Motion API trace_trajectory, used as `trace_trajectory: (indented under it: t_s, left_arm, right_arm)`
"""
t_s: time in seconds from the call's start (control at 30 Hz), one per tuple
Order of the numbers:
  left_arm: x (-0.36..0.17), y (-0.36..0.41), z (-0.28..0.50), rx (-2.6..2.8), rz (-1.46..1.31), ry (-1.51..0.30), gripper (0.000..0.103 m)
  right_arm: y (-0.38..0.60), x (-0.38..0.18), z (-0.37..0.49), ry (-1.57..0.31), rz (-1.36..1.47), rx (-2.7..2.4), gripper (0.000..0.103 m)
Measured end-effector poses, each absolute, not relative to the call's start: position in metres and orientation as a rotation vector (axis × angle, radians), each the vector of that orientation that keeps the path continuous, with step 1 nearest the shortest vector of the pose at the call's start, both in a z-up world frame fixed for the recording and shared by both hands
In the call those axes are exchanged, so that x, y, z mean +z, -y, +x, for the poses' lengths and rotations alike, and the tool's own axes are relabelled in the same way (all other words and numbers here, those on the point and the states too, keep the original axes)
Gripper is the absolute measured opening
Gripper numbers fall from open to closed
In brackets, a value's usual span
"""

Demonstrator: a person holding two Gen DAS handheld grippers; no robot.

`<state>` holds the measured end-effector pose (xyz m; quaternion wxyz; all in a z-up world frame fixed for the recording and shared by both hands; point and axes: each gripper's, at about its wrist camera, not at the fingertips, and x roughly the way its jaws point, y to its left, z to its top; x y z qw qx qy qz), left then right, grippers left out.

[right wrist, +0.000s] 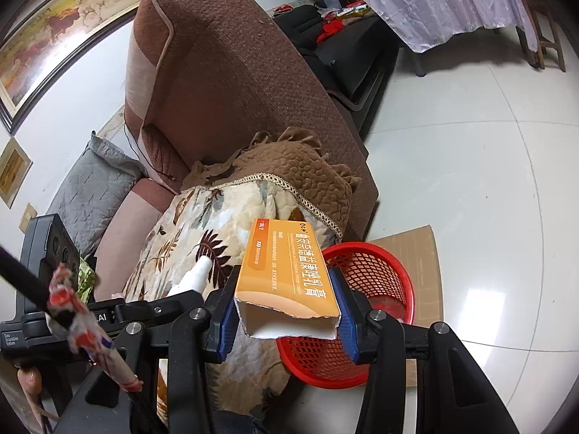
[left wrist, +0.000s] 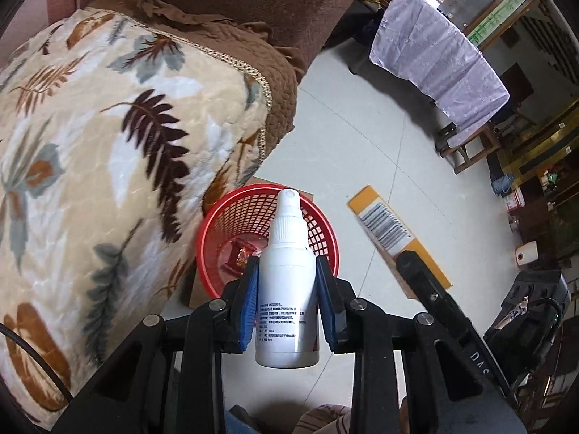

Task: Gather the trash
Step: 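Carry the orange box and white bottle with both tools over the red wastebasket, then open the right tool to drop the box while the left tool drops the bottle, then move both open tools back over the remaining items on the bed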

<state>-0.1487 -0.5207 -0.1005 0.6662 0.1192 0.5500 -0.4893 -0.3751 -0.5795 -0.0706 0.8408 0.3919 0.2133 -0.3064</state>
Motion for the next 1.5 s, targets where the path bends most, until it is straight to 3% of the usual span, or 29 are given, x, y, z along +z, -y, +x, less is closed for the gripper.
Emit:
trace_trajectory:
  t_s: [0.47,0.53,0.63,0.83,1.07,1.23,1.5]
  left_arm:
    - [-0.127,0.541,-0.139,-1.111,0.264,-1.288,0.028]
    - [-0.130,0.542,-0.137,-1.111,0.260,-1.287,0.029]
    - [-0.132,0.537,-0.131,-1.113,0.238,-1.305,0.042]
    - [-0.117,0.519,-0.124,-1.127,0.180,-1.286,0.048]
    - [-0.061,0.447,-0.121,-1.070,0.128,-1.134,0.056]
    - [-0.022,0.375,-0.131,-0.996,0.110,-1.006,0.057]
    - [0.028,0.258,-0.148,-0.732,0.073,-0.815,0.057]
  right_arm:
    - [0.598,-0.076,-0.365,-0.439,0.846,-0.680,0.052]
    - [0.602,-0.078,-0.366,-0.435,0.866,-0.682,0.061]
    - [0.605,-0.076,-0.369,-0.423,0.876,-0.687,0.063]
    - [0.594,-0.061,-0.371,-0.411,0.840,-0.663,0.063]
    - [0.555,-0.031,-0.350,-0.406,0.772,-0.537,0.069]
    - [0.506,-0.003,-0.324,-0.407,0.687,-0.427,0.077]
    - [0.428,0.021,-0.287,-0.465,0.553,-0.294,0.079]
